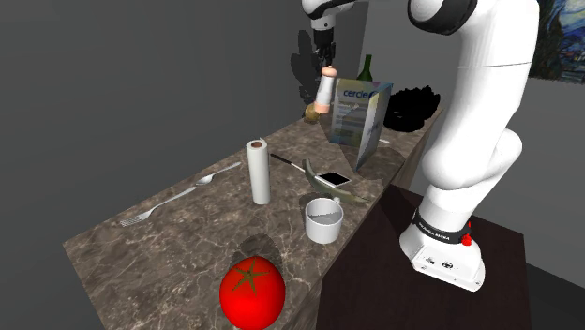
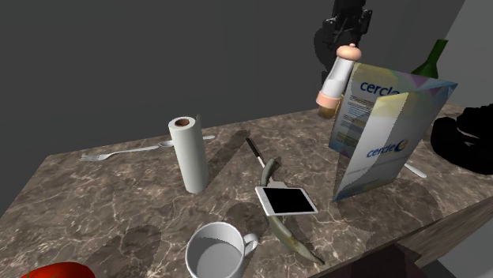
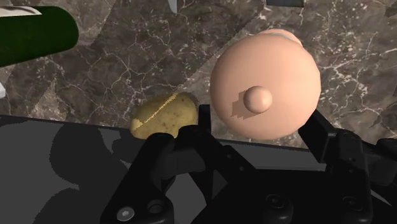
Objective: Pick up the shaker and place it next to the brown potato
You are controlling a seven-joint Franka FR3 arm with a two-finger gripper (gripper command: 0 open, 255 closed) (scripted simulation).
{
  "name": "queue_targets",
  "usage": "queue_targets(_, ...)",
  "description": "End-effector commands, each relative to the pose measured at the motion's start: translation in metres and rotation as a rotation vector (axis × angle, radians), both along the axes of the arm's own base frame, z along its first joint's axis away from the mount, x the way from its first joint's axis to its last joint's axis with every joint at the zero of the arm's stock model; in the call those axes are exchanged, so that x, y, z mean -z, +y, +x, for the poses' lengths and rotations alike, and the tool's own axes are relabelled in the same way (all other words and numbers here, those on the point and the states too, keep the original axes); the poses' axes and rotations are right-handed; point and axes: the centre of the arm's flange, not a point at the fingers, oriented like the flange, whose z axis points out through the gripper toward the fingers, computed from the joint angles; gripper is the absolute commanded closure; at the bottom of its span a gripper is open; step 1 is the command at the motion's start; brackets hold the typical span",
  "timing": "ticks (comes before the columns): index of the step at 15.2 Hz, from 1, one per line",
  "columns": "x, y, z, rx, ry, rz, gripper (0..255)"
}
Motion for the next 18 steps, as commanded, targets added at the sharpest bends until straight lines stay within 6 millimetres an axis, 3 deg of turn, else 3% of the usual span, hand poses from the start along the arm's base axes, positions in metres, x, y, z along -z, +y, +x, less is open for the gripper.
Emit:
queue_targets(1, 0.010, -0.001, 0.000, 0.000, -0.001, 0.000, 255)
queue_targets(18, 0.100, -0.001, 0.000, 0.000, -0.001, 0.000, 255)
